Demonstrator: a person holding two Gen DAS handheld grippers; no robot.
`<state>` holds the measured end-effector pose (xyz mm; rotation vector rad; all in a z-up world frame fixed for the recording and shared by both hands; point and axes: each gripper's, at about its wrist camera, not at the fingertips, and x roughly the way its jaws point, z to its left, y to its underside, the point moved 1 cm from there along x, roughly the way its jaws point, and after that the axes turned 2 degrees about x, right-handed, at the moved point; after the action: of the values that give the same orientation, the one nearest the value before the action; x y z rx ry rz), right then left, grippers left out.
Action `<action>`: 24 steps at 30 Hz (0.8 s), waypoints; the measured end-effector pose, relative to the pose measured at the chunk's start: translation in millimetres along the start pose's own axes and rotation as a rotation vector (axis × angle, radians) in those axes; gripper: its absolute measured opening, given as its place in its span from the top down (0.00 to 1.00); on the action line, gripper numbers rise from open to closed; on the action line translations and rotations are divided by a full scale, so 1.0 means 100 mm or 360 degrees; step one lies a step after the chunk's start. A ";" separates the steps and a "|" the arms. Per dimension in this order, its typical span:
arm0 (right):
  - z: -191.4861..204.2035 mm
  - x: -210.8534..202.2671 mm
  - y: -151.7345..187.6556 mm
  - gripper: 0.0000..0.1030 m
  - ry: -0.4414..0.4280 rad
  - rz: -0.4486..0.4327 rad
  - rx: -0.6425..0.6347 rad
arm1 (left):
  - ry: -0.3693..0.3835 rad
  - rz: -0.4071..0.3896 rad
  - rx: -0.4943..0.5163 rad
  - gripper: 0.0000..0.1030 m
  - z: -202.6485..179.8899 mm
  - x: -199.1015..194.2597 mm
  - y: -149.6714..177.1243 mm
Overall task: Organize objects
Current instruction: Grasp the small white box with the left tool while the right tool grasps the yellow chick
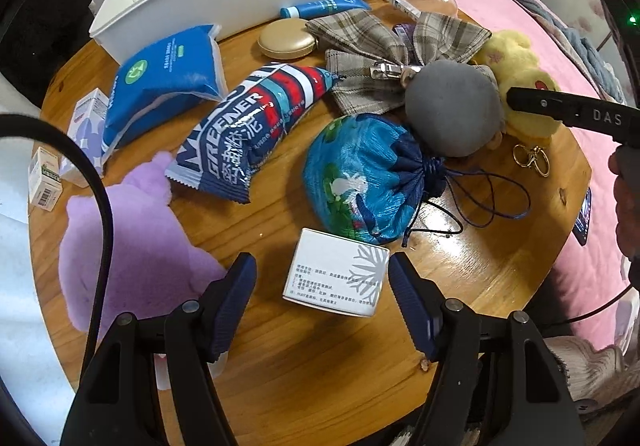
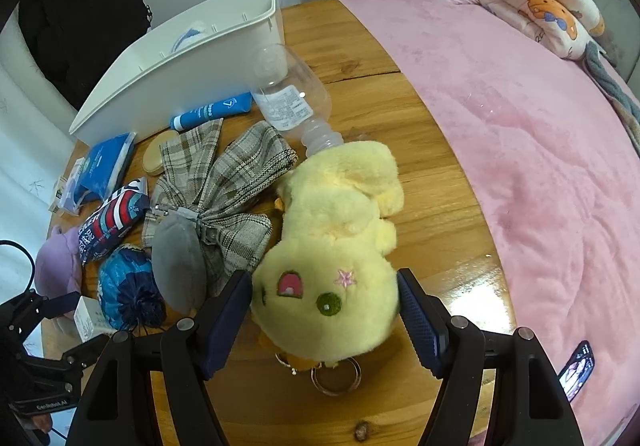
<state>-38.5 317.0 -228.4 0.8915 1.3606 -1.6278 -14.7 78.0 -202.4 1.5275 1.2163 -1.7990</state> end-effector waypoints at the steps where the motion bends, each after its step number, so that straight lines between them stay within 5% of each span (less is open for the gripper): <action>1: 0.00 0.02 -0.01 0.28 0.0001 0.0005 0.0006 | 0.0001 -0.0003 0.0004 0.32 0.00 0.01 0.01; 7: -0.06 0.13 0.01 0.29 -0.0038 0.0042 0.0077 | 0.0014 0.0007 0.0002 0.50 -0.05 0.04 0.07; 9: -0.05 0.16 0.02 0.37 -0.0036 0.0055 0.0087 | 0.0020 0.0013 -0.0002 0.56 -0.05 0.05 0.09; 24: 0.09 -0.02 0.17 0.46 0.0009 -0.0061 0.0038 | -0.0009 -0.0074 0.0014 0.57 -0.16 -0.18 0.32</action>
<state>-22.8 307.3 -232.2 0.8897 1.3721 -1.6750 24.5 72.9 -195.2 1.5095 1.2522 -1.8395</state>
